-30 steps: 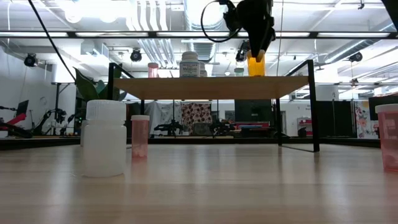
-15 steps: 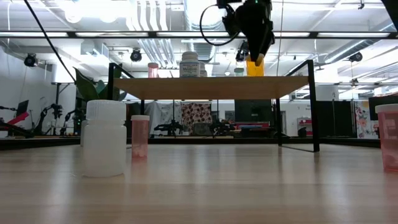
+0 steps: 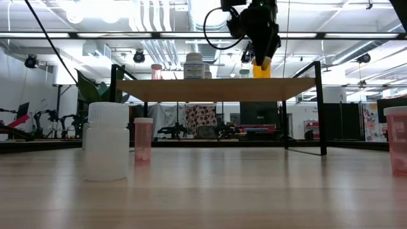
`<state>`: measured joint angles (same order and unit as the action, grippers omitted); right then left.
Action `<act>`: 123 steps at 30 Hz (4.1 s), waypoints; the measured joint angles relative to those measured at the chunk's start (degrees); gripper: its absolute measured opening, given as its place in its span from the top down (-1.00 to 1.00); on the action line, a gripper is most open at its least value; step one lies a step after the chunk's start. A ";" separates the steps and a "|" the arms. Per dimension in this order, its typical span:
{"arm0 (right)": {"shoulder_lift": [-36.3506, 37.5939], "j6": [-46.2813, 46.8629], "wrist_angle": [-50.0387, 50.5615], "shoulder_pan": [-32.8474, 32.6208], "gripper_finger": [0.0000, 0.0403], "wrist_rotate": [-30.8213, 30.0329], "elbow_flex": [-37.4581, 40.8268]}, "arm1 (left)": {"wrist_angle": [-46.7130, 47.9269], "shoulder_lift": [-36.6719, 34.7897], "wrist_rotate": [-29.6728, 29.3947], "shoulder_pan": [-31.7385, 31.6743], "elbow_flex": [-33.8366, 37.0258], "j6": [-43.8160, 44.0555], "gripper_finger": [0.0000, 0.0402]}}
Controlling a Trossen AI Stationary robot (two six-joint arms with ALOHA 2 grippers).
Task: Pick and place medicine bottles onto shelf by color
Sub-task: Put the orange pill bottle on the shelf, then put the top pink pill bottle on the shelf
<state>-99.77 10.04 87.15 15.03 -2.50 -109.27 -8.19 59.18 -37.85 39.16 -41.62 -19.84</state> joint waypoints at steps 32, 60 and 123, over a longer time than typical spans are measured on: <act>26.66 -2.05 -42.96 -32.92 -0.33 -14.52 30.74 | -15.67 6.89 0.04 -0.09 0.80 0.96 0.93; 34.77 -7.09 -94.89 -45.42 -0.26 -15.58 68.64 | 17.83 24.93 -1.76 -9.04 -3.27 49.26 0.00; 34.73 -6.22 -95.29 -45.40 -0.21 -15.58 69.11 | 40.24 26.29 7.85 -15.44 -26.65 38.48 0.50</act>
<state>-65.04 3.82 -8.15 -30.37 -18.09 -40.16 32.05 85.47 -30.00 23.72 -68.27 18.65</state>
